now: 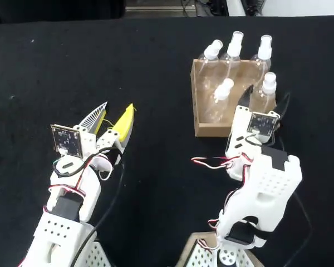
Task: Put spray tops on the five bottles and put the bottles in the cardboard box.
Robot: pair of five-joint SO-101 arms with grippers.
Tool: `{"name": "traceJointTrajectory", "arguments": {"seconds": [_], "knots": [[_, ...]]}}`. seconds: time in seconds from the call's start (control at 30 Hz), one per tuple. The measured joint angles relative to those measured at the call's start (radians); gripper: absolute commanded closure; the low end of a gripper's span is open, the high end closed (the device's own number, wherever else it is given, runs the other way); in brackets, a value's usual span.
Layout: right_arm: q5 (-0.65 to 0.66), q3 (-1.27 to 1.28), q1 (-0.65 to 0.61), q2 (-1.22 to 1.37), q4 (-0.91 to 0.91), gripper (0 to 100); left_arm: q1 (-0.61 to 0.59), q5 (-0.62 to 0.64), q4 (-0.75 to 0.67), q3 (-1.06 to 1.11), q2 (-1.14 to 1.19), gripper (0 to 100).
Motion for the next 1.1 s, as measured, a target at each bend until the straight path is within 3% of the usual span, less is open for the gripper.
{"name": "traceJointTrajectory", "arguments": {"seconds": [1.1], "knots": [[0.0, 0.041, -0.029, -0.035, 0.006, 69.6, 0.0, 0.0, 0.0, 0.0, 0.0, 79]]}}
